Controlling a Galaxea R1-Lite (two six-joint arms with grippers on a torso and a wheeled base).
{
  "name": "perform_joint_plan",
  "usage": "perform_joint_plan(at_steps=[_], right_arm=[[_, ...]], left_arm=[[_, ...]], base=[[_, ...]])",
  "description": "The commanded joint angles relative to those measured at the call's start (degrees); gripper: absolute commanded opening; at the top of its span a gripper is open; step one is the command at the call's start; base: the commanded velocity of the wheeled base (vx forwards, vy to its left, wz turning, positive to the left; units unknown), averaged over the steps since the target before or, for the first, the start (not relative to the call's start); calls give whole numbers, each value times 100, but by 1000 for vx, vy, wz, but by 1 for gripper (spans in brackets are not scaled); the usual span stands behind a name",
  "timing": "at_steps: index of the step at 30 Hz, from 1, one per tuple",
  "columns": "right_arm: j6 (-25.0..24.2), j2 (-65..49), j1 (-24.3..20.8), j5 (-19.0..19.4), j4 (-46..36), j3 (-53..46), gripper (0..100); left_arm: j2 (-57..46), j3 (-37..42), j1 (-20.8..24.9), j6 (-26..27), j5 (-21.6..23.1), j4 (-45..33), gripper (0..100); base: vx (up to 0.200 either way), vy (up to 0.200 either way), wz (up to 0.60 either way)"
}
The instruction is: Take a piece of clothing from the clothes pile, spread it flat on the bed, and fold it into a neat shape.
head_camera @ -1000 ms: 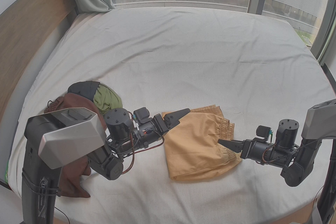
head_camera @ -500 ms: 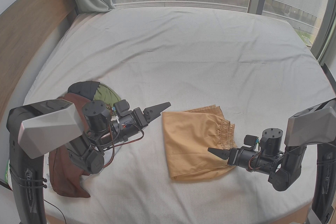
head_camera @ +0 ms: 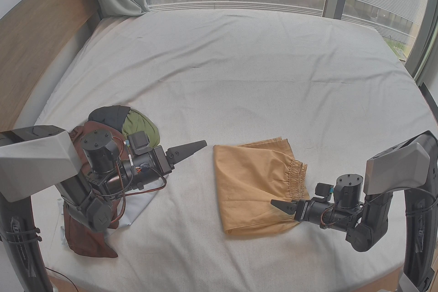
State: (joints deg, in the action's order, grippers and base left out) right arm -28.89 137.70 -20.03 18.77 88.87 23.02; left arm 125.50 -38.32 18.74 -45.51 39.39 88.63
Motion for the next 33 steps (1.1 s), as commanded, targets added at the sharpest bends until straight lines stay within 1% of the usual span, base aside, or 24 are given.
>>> perform_joint_plan(at_steps=[1, 3, 5, 7, 8, 10, 12, 15, 16, 20, 23, 26, 27, 30, 33], right_arm=[[-319, -815, -98, -5, -10, 124, 100], [-530, -1053, -124, -5, -19, 195, 100], [-714, -1202, -115, -14, -19, 353, 100], [-723, -1167, -54, -76, -10, 511, 100], [-723, -1167, -54, -102, -19, 537, 100], [-758, -1079, 34, -234, -19, 704, 100], [-758, -912, 96, -234, -19, 792, 100], [-758, -613, 113, -243, -19, 1021, 100], [-750, -402, 113, -251, -19, 1179, 100], [-750, -16, 140, -269, -19, 1653, 100], [-750, 63, 140, -269, -28, 1812, 100], [-714, 248, 166, -313, -28, 1882, 100], [-706, 424, 175, -410, -28, 1944, 100], [-706, 582, 184, -585, -19, 2014, 100], [-697, 652, 228, -621, -28, 2058, 100]], left_arm=[[-263, 500, -28, 262, 8, -3, 100], [-360, 615, -90, 473, 16, -12, 100], [-395, 843, -204, 921, 60, -12, 100], [-395, 1116, -248, 1457, 104, -21, 100], [-386, 1195, -257, 1571, 104, -21, 100], [-377, 1625, -265, 2151, 113, -12, 100], [-369, 1836, -292, 2538, 113, -12, 100], [-369, 1995, -459, 3057, 131, 6, 100], [-351, 2039, -555, 3364, 218, 6, 100], [-395, 2065, -828, 4287, 544, 6, 100], [-404, 2162, -907, 4841, 632, 6, 100], [-395, 2197, -968, 5052, 632, 6, 100], [-395, 2188, -1012, 5113, 640, 14, 100], [-413, 2188, -1030, 5140, 649, 14, 100], [-413, 2170, -1056, 5184, 640, 14, 100]], base=[[0, 0, 0], [0, 0, 0], [0, 0, 0], [0, 0, 0], [0, 0, 0], [0, 0, 0], [0, 0, 0], [0, 0, 0], [0, 0, 0], [0, 0, 0], [0, 0, 0], [0, 0, 0], [0, 0, 0], [0, 0, 0], [0, 0, 0]])
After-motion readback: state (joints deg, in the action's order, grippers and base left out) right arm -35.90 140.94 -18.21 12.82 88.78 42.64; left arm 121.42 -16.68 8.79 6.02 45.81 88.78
